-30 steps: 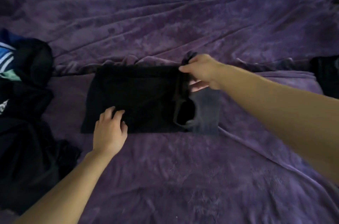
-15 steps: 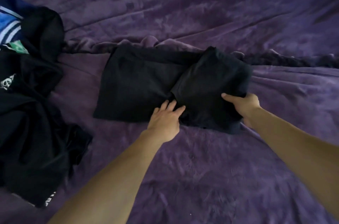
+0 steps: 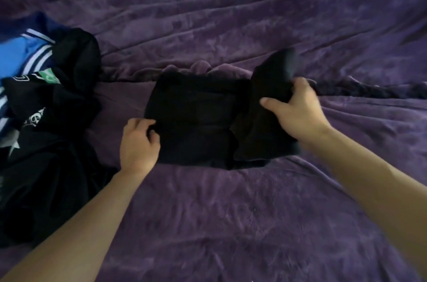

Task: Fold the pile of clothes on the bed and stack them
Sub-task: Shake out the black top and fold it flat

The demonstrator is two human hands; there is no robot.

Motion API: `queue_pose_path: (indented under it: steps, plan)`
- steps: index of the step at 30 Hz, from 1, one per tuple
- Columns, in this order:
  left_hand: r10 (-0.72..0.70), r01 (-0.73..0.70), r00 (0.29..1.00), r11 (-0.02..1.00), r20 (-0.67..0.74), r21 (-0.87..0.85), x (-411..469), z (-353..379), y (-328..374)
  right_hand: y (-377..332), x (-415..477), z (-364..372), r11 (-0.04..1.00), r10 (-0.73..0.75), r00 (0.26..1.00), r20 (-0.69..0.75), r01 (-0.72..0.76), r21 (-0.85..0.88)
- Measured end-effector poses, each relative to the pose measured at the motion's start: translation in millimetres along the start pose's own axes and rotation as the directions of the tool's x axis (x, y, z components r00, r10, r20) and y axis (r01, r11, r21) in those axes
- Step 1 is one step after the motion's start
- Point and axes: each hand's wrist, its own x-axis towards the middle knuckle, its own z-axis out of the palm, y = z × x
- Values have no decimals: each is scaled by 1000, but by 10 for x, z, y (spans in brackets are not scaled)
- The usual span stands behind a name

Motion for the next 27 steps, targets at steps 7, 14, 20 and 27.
queue_pose_path:
  steps: [7,14,20,27]
  plan:
    - [-219,209,965,974,-143,-83,60,-408,-580,-906,-342,1440,956,-175,897,405,253,-149]
    - [-245,208,960,949,-136,-238,169,-264,-533,-279,-544,1569,957,-287,934,212,287,29]
    - [-273,274,962,961,18,-39,360,274,-59,272,-47,1275,976,155,986,59,-144,-163]
    - [130,-131,991,991,-41,-34,206,269,-14,300,-270,1646,996,-13,999,40,17,-86]
